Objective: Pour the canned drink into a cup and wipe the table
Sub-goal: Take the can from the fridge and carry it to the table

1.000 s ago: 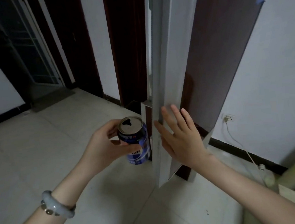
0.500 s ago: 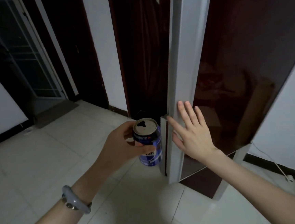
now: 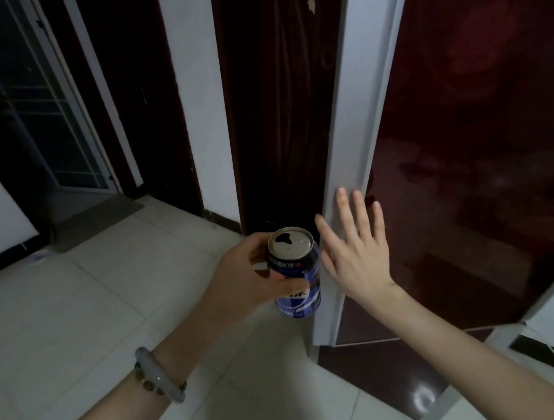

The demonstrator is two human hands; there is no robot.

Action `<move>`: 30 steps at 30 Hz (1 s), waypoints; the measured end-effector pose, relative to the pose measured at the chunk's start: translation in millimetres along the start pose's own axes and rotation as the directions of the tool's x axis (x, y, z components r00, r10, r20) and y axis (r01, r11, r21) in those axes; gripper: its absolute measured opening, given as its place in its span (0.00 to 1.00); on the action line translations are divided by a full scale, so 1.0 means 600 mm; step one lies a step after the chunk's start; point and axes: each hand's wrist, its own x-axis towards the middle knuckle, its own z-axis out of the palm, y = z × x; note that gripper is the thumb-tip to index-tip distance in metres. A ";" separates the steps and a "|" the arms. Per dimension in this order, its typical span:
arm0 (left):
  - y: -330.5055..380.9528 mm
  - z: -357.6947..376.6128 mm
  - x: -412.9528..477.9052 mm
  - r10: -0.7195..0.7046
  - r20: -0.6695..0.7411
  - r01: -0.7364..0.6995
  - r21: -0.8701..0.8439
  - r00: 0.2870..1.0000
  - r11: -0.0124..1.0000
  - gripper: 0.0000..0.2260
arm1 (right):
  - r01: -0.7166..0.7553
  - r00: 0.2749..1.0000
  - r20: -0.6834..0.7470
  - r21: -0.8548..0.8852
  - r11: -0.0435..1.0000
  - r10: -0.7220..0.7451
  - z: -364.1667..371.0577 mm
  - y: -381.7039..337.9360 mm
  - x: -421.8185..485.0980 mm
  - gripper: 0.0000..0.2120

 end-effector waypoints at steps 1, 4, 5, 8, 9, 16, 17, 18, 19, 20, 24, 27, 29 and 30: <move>-0.006 -0.004 0.023 0.000 0.001 0.000 -0.004 1.000 1.000 0.28 | -0.008 1.000 -0.009 -0.009 1.000 0.008 0.017 0.001 0.012 0.26; -0.023 -0.016 0.094 0.001 0.016 -0.001 -0.008 1.000 1.000 0.28 | -0.013 1.000 -0.025 -0.020 1.000 0.013 0.066 0.006 0.046 0.26; -0.028 -0.020 0.119 0.002 0.018 -0.002 -0.002 1.000 1.000 0.28 | -0.011 1.000 -0.028 -0.022 1.000 0.011 0.082 0.010 0.058 0.26; -0.043 -0.025 0.190 0.003 0.026 -0.003 -0.002 1.000 1.000 0.29 | -0.003 1.000 -0.018 -0.048 0.999 0.002 0.131 0.025 0.089 0.29; -0.048 -0.026 0.212 0.005 0.028 -0.005 -0.010 1.000 1.000 0.29 | -0.003 1.000 -0.012 -0.059 0.998 0.003 0.146 0.030 0.100 0.29; -0.073 -0.025 0.330 0.019 0.050 -0.016 -0.050 0.999 0.999 0.27 | -0.058 0.998 0.000 -0.121 0.991 0.059 0.241 0.055 0.177 0.26; -0.076 -0.024 0.341 0.020 0.056 -0.017 -0.055 0.998 0.998 0.27 | -0.068 0.998 -0.001 -0.131 0.989 0.068 0.253 0.059 0.185 0.25; -0.079 -0.023 0.353 0.022 0.068 -0.018 -0.062 0.997 0.998 0.26 | -0.075 0.997 0.002 -0.141 0.987 0.076 0.265 0.063 0.192 0.25; -0.083 -0.023 0.364 0.022 0.083 -0.016 -0.073 0.996 0.997 0.26 | -0.082 0.996 0.009 -0.150 0.985 0.084 0.276 0.067 0.199 0.25; -0.087 -0.023 0.376 0.022 0.098 -0.014 -0.082 0.995 0.996 0.26 | -0.089 0.996 0.015 -0.159 0.983 0.093 0.286 0.071 0.205 0.26; -0.105 -0.031 0.424 0.031 0.150 -0.018 -0.089 0.988 0.996 0.26 | -0.127 0.990 0.027 -0.214 0.969 0.136 0.325 0.084 0.226 0.27; -0.112 -0.041 0.467 0.061 0.214 -0.043 -0.084 0.975 0.996 0.26 | -0.145 0.986 0.041 -0.251 0.957 0.160 0.349 0.093 0.242 0.26; -0.115 -0.050 0.497 0.080 0.254 -0.061 -0.080 0.964 0.995 0.26 | -0.160 0.982 0.049 -0.283 0.946 0.181 0.363 0.099 0.251 0.26; -0.115 -0.054 0.512 0.090 0.271 -0.071 -0.080 0.958 0.994 0.26 | -0.171 0.979 0.054 -0.297 0.939 0.195 0.370 0.102 0.255 0.26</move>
